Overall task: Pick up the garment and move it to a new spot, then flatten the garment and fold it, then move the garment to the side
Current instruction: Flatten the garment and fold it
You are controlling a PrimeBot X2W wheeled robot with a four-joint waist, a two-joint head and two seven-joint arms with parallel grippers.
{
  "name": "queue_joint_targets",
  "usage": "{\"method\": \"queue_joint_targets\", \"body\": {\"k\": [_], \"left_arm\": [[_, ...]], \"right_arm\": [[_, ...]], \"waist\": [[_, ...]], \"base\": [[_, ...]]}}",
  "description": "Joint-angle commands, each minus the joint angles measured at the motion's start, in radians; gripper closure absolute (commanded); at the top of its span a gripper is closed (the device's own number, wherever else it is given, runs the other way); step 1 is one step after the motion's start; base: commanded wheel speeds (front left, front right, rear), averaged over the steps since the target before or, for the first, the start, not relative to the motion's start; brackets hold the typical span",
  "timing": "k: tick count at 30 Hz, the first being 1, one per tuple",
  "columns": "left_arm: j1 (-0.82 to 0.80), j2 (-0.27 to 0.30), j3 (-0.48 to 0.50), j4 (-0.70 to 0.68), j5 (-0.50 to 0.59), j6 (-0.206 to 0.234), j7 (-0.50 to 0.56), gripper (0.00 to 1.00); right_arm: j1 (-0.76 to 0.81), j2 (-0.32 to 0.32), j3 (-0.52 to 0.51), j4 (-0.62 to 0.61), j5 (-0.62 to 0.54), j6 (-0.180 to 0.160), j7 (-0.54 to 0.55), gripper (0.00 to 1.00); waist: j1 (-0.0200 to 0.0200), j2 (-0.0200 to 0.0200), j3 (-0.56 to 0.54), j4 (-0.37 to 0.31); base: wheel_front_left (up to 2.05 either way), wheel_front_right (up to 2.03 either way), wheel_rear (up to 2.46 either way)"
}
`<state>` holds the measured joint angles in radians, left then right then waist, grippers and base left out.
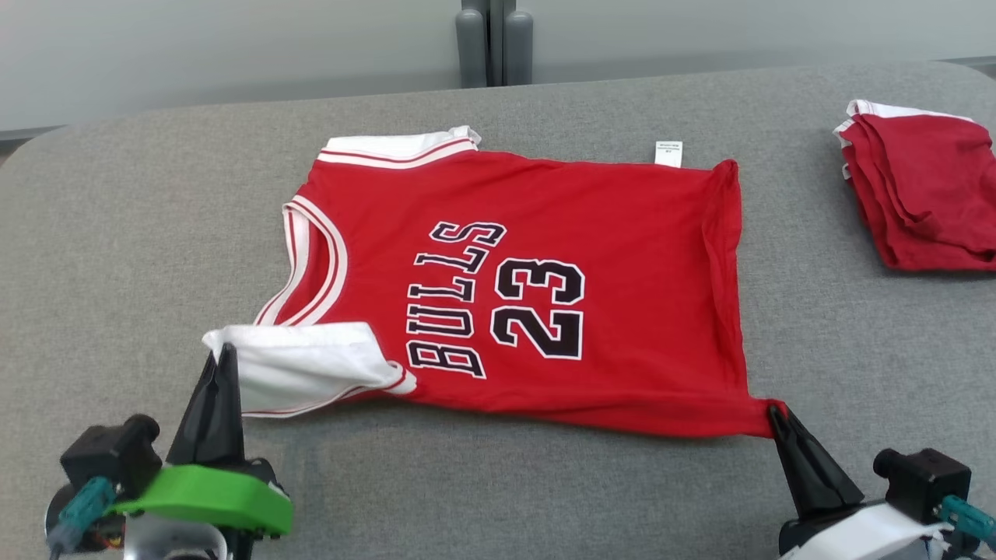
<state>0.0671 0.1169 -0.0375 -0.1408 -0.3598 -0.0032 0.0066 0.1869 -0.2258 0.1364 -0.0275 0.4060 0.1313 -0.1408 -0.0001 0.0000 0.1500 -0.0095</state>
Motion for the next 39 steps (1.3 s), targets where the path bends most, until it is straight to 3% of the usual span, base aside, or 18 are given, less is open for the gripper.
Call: {"method": "queue_joint_targets", "body": {"k": [1, 6, 15, 16, 17, 18, 25, 32, 39], "left_arm": [[-0.056, 0.023, -0.003, 0.034, -0.003, -0.017, 0.009, 1.0], [-0.233, 0.062, -0.036, 0.213, 0.009, -0.07, 0.011, 1.0], [-0.457, 0.074, -0.067, 0.488, 0.016, -0.104, -0.113, 1.0], [-0.477, 0.068, -0.072, 0.522, 0.013, -0.108, -0.136, 0.27], [-0.486, 0.065, -0.079, 0.552, 0.01, -0.11, -0.148, 0.0], [-0.498, 0.058, -0.084, 0.582, 0.007, -0.111, -0.172, 0.0], [-0.483, 0.021, -0.072, 0.625, 0.035, -0.079, -0.265, 0.0], [-0.348, 0.007, -0.03, 0.448, 0.102, -0.001, -0.271, 0.0], [-0.204, 0.004, -0.009, 0.344, 0.129, 0.042, -0.272, 0.0]], "right_arm": [[-0.037, -0.001, 0.0, 0.015, 0.006, -0.001, 0.008, 1.0], [-0.153, -0.015, 0.009, 0.113, 0.027, -0.001, 0.009, 1.0], [-0.329, -0.032, 0.068, 0.284, 0.06, -0.001, -0.056, 1.0], [-0.345, -0.032, 0.081, 0.304, 0.063, -0.001, -0.059, 1.0], [-0.358, -0.034, 0.089, 0.316, 0.063, -0.001, -0.068, 0.71], [-0.374, -0.036, 0.097, 0.328, 0.058, -0.001, -0.079, 0.0], [-0.374, -0.031, 0.07, 0.277, -0.047, -0.001, -0.125, 0.0], [-0.264, 0.018, -0.039, 0.096, -0.184, -0.001, -0.124, 0.0], [-0.165, 0.053, -0.077, 0.03, -0.211, -0.001, -0.124, 0.0]], "waist": [[0.0001, 0.0, 0.023, -0.016], [0.0001, 0.0, 0.071, -0.038], [0.0001, 0.0, 0.133, -0.055], [0.0001, 0.0, 0.14, -0.053], [0.0001, 0.0, 0.146, -0.052], [0.0001, 0.0, 0.149, -0.051], [0.0001, 0.0, 0.146, -0.041], [0.0001, 0.0, 0.11, -0.03], [0.0001, 0.0, 0.073, -0.035]], "base": [[0.0, 0.0, 0.0], [0.0, 0.0, 0.0], [0.0, 0.0, 0.0], [0.0, 0.0, 0.0], [0.0, 0.0, 0.0], [0.0, 0.0, 0.0], [0.0, 0.0, 0.0], [0.0, 0.0, 0.0], [0.0, 0.0, 0.0]]}}
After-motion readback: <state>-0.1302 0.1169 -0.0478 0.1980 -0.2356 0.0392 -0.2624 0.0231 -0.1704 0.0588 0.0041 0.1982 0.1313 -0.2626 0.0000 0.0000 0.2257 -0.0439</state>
